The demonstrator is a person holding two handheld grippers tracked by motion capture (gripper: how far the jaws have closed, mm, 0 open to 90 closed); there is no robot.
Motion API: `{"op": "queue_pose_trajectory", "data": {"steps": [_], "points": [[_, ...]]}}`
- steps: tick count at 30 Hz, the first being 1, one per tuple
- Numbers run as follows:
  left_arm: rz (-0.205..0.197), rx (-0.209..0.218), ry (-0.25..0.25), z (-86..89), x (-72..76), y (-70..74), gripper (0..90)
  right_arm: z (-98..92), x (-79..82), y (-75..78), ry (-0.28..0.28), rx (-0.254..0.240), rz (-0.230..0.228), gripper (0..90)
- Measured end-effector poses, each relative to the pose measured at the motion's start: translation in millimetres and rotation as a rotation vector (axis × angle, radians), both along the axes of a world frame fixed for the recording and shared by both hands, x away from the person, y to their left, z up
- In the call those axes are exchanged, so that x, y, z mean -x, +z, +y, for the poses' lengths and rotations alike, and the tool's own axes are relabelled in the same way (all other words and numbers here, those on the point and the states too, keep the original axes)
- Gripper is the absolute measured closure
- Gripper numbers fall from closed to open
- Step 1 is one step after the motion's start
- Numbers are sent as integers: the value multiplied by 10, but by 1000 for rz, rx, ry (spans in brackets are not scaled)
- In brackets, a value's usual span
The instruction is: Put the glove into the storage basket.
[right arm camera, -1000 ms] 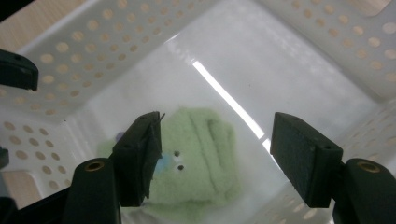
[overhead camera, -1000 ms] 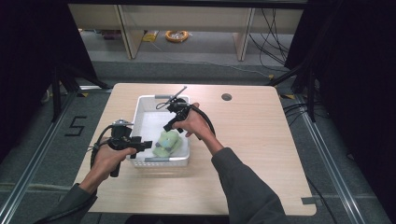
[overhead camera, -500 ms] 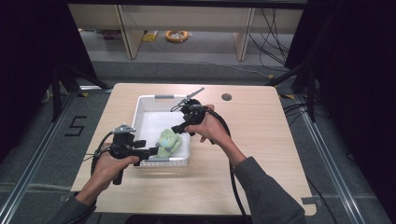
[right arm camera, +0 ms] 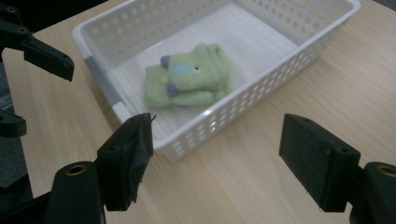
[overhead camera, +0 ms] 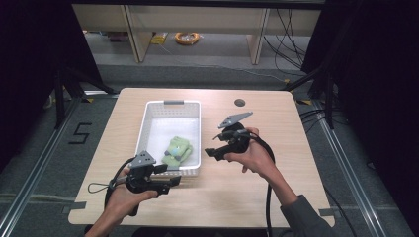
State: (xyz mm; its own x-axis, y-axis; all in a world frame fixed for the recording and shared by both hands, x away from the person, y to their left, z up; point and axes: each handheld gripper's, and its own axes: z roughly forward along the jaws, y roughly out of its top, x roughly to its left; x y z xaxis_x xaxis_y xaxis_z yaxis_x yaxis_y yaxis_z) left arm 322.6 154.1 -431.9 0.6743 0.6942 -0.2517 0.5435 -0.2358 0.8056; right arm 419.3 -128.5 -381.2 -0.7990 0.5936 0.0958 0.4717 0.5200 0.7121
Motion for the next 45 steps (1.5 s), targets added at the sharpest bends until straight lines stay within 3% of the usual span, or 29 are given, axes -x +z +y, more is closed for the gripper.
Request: {"op": "queue_pose_trajectory", "data": {"steps": [1,3,7,8,11,12,17,20,27,41,43,44,45], "points": [[3,15,6,-20,34,-31,314,-51,32,-5,20,3,-8,269],[-30,10,-9,-41,72,-85,300,-115,111,-48,1,-11,-19,265],[-20,20,-25,-84,134,-168,271,-241,259,-134,-13,-24,-31,254],[-21,19,-29,-97,155,-189,267,-276,299,-147,-18,-19,-14,248],[-27,7,-38,-158,217,-249,245,-356,370,-235,-14,-47,-39,247],[-40,3,-39,-181,239,-264,240,-382,398,-261,-7,-24,-25,245],[-58,-8,-86,-219,311,-318,218,-483,472,-352,-5,-52,-30,230],[-76,-22,-89,-214,328,-348,208,-493,536,-410,-25,-70,-20,228],[-42,-20,-72,-187,359,-427,192,-511,618,-516,9,-80,-44,225],[-67,-86,-78,-143,393,-552,185,-583,801,-727,16,-94,-53,218],[-71,-79,-75,-146,401,-570,184,-608,826,-743,11,-94,-54,211],[-48,-89,-88,-138,401,-565,182,-616,840,-746,5,-96,-53,208],[-63,-78,-74,-149,406,-590,180,-628,856,-753,0,-93,-47,207]]}}
